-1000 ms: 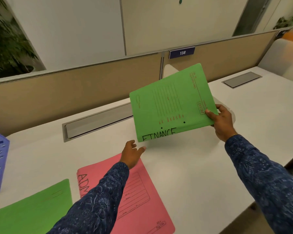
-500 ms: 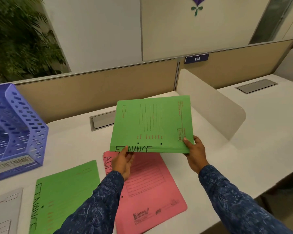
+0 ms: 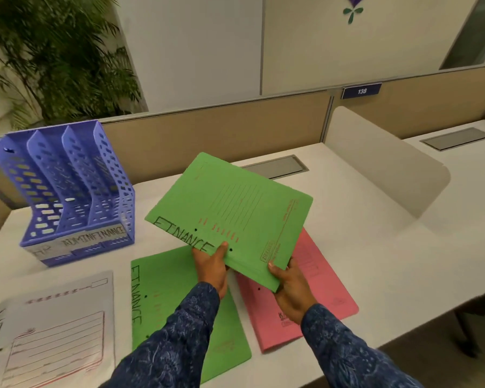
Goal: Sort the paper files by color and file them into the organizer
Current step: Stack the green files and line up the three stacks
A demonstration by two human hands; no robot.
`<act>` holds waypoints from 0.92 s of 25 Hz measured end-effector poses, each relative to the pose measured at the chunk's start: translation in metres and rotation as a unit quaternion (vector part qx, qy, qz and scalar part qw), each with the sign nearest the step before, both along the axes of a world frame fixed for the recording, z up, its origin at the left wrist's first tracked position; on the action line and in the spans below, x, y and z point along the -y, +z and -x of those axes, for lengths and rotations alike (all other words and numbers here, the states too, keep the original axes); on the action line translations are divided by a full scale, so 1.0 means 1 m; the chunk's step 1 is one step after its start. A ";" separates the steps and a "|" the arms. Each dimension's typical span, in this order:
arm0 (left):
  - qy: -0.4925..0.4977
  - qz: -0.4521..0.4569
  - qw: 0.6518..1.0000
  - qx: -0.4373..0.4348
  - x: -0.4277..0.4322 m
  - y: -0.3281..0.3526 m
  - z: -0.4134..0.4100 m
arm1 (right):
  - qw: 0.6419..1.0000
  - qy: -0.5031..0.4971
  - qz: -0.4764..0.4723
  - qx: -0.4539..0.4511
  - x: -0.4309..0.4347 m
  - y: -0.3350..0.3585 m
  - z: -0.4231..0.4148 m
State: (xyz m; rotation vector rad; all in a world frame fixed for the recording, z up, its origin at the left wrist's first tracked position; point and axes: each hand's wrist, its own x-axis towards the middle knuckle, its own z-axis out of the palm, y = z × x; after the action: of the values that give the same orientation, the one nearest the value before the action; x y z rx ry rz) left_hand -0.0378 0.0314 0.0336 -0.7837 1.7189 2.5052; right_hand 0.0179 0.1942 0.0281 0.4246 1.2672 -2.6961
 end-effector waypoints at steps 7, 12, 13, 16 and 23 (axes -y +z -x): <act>-0.057 0.039 0.996 -0.057 0.118 -0.002 -0.035 | 0.999 -0.027 0.027 0.028 0.009 -0.015 -0.022; -0.089 0.065 0.993 -0.048 0.173 -0.016 -0.059 | 0.991 0.014 -0.119 0.065 -0.001 -0.023 -0.032; -0.090 0.068 0.993 -0.044 0.177 -0.020 -0.063 | 0.983 0.051 -0.162 0.067 0.005 -0.024 -0.034; -0.076 0.095 0.992 -0.046 0.178 -0.035 -0.075 | 0.951 0.135 -0.272 0.057 0.029 -0.028 -0.036; -0.040 0.246 0.968 0.003 0.179 -0.065 -0.094 | 0.890 0.175 -0.421 0.015 0.056 -0.058 -0.044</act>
State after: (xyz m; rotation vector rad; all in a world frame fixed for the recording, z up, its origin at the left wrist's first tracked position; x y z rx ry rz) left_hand 0.0565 -0.1472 -0.0316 -0.7119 2.3538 2.0370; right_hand 0.0619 0.1383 -0.0304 0.2657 2.2092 -1.7254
